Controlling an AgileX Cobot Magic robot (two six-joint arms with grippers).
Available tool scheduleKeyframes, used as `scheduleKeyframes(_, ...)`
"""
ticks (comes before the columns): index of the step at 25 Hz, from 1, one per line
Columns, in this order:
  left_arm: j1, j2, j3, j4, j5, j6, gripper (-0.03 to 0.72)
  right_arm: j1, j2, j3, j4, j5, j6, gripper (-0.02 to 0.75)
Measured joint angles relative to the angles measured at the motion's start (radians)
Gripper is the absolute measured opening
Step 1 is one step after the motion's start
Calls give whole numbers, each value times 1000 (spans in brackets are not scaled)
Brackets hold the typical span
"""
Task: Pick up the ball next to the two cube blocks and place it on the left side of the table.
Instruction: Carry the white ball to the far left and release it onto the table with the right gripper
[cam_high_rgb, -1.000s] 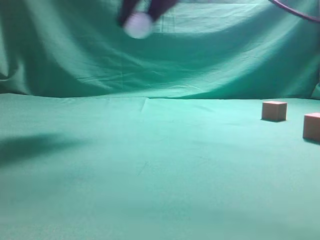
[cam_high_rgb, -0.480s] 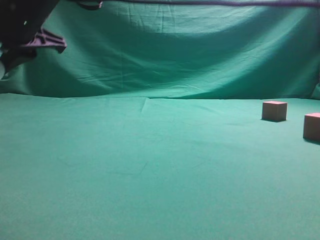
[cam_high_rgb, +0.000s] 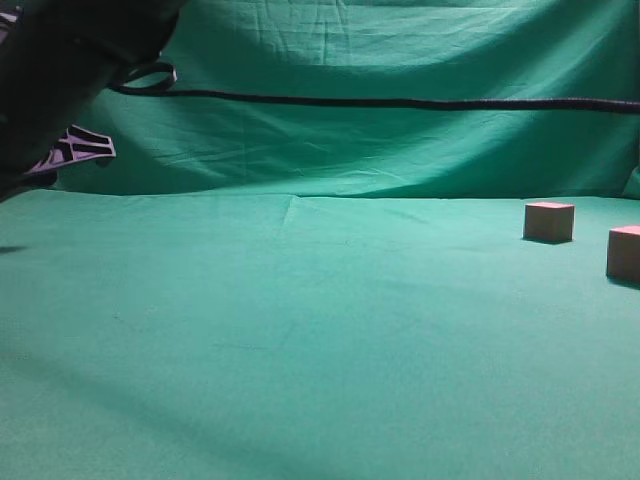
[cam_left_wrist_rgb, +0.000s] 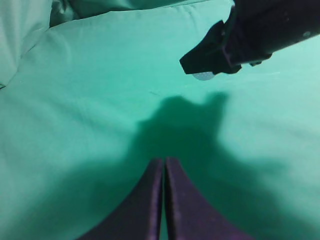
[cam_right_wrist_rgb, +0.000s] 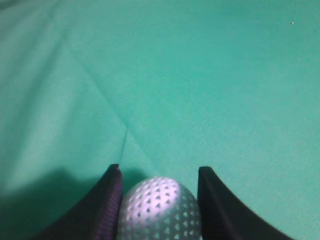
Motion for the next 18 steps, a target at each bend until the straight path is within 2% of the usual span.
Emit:
scheduleKeyframes(7, 0, 0, 0, 0, 0, 0, 0, 0, 29, 0, 2, -23, -4, 309)
scheduleKeyframes(8, 0, 0, 0, 0, 0, 0, 0, 0, 31, 0, 2, -24, -4, 377)
scheduleKeyframes(14, 0, 0, 0, 0, 0, 0, 0, 0, 13, 0, -20, -10, -8, 620)
scheduleKeyframes(18, 0, 0, 0, 0, 0, 0, 0, -11, -103, 0, -45, 103, -10, 613)
